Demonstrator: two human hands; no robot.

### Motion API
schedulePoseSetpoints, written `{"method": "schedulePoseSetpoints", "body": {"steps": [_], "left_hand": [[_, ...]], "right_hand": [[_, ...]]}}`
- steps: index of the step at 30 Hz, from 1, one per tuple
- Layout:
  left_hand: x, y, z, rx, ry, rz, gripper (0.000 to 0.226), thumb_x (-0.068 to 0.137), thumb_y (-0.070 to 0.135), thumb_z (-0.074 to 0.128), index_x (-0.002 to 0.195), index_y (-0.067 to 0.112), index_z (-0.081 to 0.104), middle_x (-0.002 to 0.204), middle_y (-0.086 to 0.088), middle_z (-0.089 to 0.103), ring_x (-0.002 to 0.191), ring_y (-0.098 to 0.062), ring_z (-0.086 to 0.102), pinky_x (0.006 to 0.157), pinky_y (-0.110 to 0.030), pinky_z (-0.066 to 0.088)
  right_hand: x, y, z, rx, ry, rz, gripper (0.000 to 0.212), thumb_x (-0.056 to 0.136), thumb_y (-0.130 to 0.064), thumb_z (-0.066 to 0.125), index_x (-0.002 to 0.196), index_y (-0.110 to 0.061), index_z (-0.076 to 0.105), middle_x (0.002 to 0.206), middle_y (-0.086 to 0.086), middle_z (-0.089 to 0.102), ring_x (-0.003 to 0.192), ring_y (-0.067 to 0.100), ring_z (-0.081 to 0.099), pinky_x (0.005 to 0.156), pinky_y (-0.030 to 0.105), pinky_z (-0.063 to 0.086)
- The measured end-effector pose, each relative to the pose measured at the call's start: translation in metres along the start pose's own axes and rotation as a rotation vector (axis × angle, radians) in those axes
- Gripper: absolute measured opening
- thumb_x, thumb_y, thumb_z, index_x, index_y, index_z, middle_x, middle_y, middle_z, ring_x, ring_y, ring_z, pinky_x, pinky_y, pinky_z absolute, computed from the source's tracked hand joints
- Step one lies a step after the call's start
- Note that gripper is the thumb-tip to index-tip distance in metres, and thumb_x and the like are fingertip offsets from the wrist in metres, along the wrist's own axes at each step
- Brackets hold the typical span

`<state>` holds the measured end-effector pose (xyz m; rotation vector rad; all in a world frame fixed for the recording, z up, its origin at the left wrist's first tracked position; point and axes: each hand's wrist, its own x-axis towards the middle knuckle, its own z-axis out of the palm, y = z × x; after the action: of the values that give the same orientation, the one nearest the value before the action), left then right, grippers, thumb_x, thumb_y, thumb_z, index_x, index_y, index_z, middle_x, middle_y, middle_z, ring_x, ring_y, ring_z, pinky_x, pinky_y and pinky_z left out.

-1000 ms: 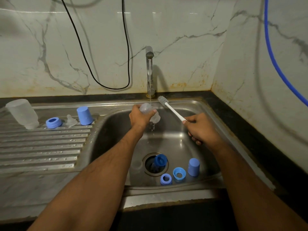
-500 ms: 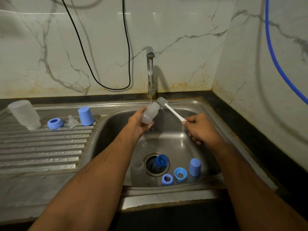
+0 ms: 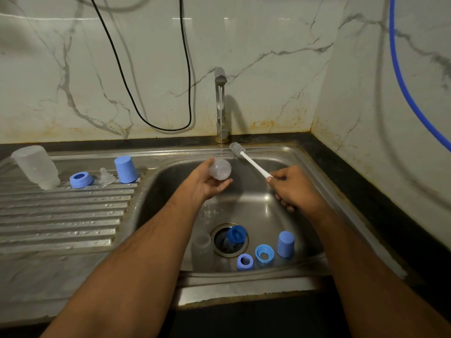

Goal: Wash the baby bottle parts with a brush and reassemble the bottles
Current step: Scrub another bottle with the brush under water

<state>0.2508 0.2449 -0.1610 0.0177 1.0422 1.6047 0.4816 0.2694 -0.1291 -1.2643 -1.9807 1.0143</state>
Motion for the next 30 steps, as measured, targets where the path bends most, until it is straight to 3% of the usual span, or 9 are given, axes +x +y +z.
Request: {"method": "schedulePoseSetpoints", "body": {"steps": [3,7,12,15,17,20,23,27,30], "left_hand": [[-0.001,0.000,0.000,0.148,0.023,0.039,0.058,0.084,0.030,0.080,0.130,0.006,0.054,0.122,-0.022,0.064,0.109,-0.035,0.065,0.081,-0.045,0.061],[0.000,0.000,0.000,0.602,0.113,0.223,0.063,0.077,0.014,0.086,0.128,-0.002,0.054,0.118,-0.022,0.066,0.100,-0.033,0.070,0.073,-0.041,0.063],[0.002,-0.005,-0.006,1.045,0.187,0.371,0.064,0.071,0.002,0.087,0.128,0.009,0.059,0.126,-0.014,0.062,0.114,-0.033,0.063,0.087,-0.041,0.058],[0.000,-0.008,-0.007,1.104,0.168,0.392,0.071,0.072,0.004,0.086,0.136,0.008,0.055,0.129,-0.016,0.061,0.116,-0.034,0.062,0.088,-0.042,0.058],[-0.002,-0.007,-0.004,1.058,0.172,0.549,0.067,0.075,0.008,0.085,0.135,0.009,0.055,0.131,-0.013,0.061,0.120,-0.031,0.060,0.085,-0.036,0.058],[-0.001,-0.005,-0.001,1.017,0.205,0.751,0.065,0.078,0.013,0.083,0.136,0.010,0.053,0.135,-0.012,0.060,0.124,-0.027,0.058,0.098,-0.044,0.055],[0.001,-0.011,-0.007,1.168,0.226,0.578,0.060,0.075,0.012,0.085,0.127,0.007,0.057,0.131,-0.015,0.061,0.122,-0.032,0.059,0.096,-0.046,0.056],[-0.002,-0.007,-0.005,1.104,0.236,0.700,0.063,0.077,0.012,0.084,0.133,0.008,0.054,0.134,-0.014,0.059,0.125,-0.030,0.057,0.099,-0.043,0.054],[0.000,-0.010,-0.009,1.188,0.209,0.597,0.065,0.075,0.010,0.085,0.133,0.008,0.054,0.133,-0.014,0.059,0.125,-0.031,0.056,0.099,-0.045,0.054]], "right_hand": [[-0.001,-0.002,0.000,-0.011,-0.003,-0.010,0.013,0.104,-0.026,0.054,0.101,-0.038,0.059,0.069,0.014,0.056,0.055,0.022,0.048,0.044,0.030,0.041],[-0.001,-0.003,0.000,-0.020,0.005,-0.009,0.013,0.104,-0.026,0.054,0.100,-0.037,0.060,0.069,0.014,0.056,0.055,0.022,0.048,0.044,0.030,0.041],[0.003,-0.001,0.002,-0.021,0.012,0.025,0.016,0.102,-0.025,0.056,0.113,-0.029,0.068,0.066,0.013,0.057,0.051,0.020,0.048,0.044,0.030,0.042],[0.003,0.000,0.002,-0.047,0.009,0.028,0.021,0.103,-0.027,0.056,0.119,-0.024,0.069,0.067,0.012,0.059,0.052,0.020,0.051,0.045,0.030,0.044],[0.003,0.000,0.002,-0.053,0.014,0.031,0.021,0.103,-0.027,0.056,0.118,-0.023,0.069,0.068,0.012,0.060,0.054,0.021,0.052,0.047,0.031,0.046],[0.003,-0.001,0.002,-0.066,0.021,0.029,0.021,0.102,-0.028,0.056,0.117,-0.022,0.070,0.068,0.012,0.061,0.053,0.021,0.053,0.048,0.032,0.048],[0.003,0.000,0.002,-0.065,0.027,0.025,0.020,0.102,-0.027,0.057,0.117,-0.024,0.070,0.067,0.012,0.060,0.053,0.021,0.053,0.049,0.033,0.049],[0.005,0.000,0.002,-0.062,0.035,0.027,0.025,0.102,-0.027,0.057,0.123,-0.021,0.069,0.068,0.012,0.062,0.053,0.022,0.053,0.049,0.033,0.048],[0.005,0.000,0.002,-0.067,0.033,0.021,0.026,0.102,-0.027,0.057,0.124,-0.021,0.069,0.069,0.013,0.062,0.053,0.022,0.054,0.050,0.034,0.049]]}}
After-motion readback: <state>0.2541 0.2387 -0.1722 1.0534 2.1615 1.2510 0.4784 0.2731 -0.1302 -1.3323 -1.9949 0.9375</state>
